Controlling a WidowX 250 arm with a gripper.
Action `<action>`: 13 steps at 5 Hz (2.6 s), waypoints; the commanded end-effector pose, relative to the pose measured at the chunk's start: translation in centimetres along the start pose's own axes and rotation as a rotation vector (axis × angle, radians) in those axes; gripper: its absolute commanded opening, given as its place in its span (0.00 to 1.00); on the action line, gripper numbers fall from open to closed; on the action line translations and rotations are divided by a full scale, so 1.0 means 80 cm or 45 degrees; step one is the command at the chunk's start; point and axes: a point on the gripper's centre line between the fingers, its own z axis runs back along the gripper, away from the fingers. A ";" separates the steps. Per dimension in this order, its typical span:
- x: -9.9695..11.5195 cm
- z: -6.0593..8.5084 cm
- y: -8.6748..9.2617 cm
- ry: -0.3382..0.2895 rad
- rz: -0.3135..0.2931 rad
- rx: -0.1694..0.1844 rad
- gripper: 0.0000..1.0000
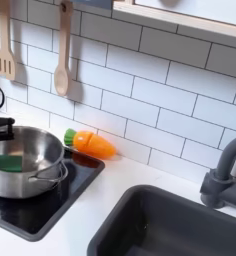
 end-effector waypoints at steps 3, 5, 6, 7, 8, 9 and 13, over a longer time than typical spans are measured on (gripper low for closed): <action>0.044 -0.005 0.024 0.002 0.109 0.001 0.00; 0.064 -0.007 0.048 -0.002 0.178 0.001 0.00; 0.070 -0.011 0.054 -0.002 0.198 0.020 0.00; 0.079 -0.010 0.066 -0.008 0.228 0.017 0.00; 0.080 -0.011 0.070 -0.002 0.240 0.013 0.00; 0.087 -0.012 0.075 -0.006 0.257 0.016 0.00; 0.090 -0.012 0.083 0.018 0.269 0.027 1.00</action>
